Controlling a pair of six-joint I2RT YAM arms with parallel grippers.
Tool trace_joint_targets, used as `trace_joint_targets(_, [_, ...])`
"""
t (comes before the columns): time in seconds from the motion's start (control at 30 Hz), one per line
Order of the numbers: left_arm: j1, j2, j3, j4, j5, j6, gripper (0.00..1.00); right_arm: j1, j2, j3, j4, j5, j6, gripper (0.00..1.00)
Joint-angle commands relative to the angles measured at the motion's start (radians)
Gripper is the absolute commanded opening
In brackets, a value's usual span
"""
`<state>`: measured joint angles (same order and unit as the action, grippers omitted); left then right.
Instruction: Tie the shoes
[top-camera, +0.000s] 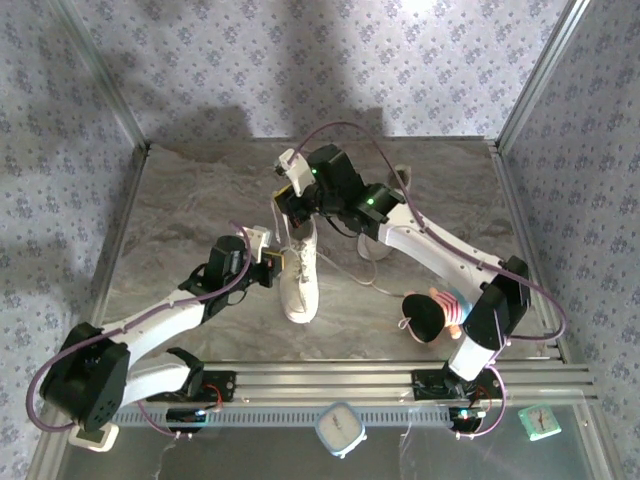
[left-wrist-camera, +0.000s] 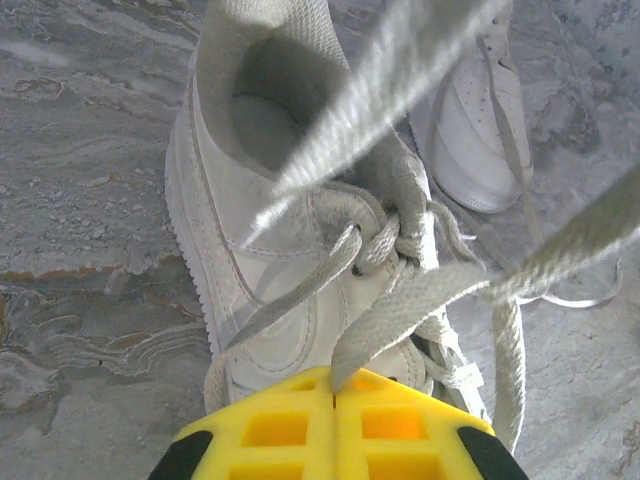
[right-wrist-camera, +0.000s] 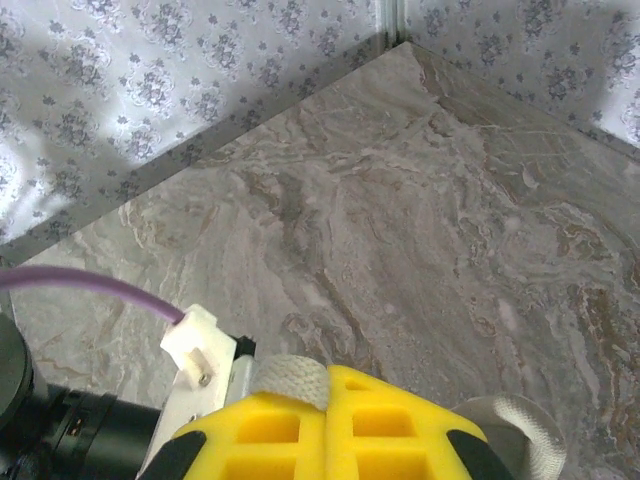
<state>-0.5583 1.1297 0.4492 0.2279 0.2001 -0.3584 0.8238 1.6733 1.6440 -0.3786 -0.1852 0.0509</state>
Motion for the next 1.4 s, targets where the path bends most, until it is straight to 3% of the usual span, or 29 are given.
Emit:
trace_joint_targets(0.0, [-0.009,-0.036,0.013,-0.047,-0.035,0.040,0.00,0.007,0.025,0.055,-0.055,0.059,0.032,0.00])
trace_joint_targets(0.2, [-0.030,-0.075,0.043,-0.133,-0.114,0.156,0.00,0.006,0.049,0.087,-0.136,0.073,0.059,0.00])
trace_joint_targets(0.57, [-0.084,-0.078,0.091,-0.180,-0.209,0.438,0.00,0.012,0.039,0.089,-0.190,-0.018,0.073,0.00])
trace_joint_targets(0.9, [-0.092,-0.029,0.143,-0.198,-0.295,0.548,0.00,0.020,0.026,0.077,-0.205,-0.063,0.080,0.00])
trace_joint_targets(1.37, [-0.090,-0.022,0.175,-0.200,-0.329,0.706,0.00,-0.005,0.080,0.069,-0.268,-0.100,0.134,0.00])
